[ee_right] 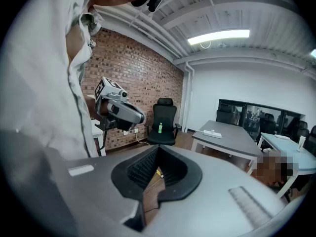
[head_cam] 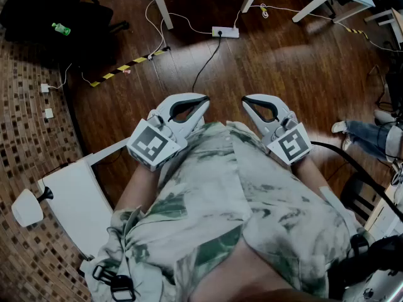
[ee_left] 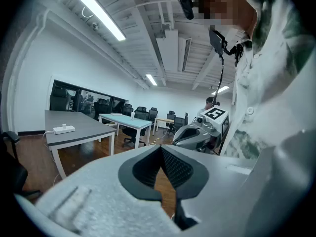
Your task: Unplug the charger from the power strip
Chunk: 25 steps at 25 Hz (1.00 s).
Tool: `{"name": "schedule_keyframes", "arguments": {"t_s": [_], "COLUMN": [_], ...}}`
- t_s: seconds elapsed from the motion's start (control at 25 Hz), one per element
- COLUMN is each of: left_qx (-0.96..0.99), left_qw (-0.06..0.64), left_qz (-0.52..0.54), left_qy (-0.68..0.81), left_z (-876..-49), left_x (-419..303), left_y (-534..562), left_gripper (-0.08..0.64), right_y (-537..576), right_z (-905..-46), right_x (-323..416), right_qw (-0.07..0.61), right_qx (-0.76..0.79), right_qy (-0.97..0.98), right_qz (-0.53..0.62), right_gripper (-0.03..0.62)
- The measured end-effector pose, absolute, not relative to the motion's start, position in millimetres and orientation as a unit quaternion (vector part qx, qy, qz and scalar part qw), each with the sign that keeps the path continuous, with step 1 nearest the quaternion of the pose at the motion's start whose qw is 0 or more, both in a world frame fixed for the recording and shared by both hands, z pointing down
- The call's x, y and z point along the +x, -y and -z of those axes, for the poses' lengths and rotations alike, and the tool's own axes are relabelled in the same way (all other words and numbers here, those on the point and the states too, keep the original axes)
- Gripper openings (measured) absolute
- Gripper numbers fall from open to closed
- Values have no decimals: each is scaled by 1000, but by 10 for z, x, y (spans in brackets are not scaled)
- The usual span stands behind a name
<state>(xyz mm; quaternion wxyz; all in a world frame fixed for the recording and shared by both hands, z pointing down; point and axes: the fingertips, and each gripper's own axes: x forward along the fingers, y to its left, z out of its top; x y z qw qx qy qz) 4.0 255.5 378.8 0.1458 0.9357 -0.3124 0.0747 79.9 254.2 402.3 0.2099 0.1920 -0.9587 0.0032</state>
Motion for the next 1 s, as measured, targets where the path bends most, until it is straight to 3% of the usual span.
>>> {"name": "schedule_keyframes", "arguments": {"t_s": [0.48,1.0], "left_qx": [921,881], "left_qw": [171,186], "left_qz": [-74,-117], "left_qy": [341,420], "left_z": [-4140,-4033], "left_x": [-533,-793], "left_y": [-1306,861], "left_gripper": [0,0], "right_y": [-1226,1188], "right_z": [-4305,-4505], "right_x": [273,274], "right_qw": [202,196], "right_qx": [177,116], "right_qy": [963,974], "right_qz": [-18,-15], "right_gripper": [6,6]}}
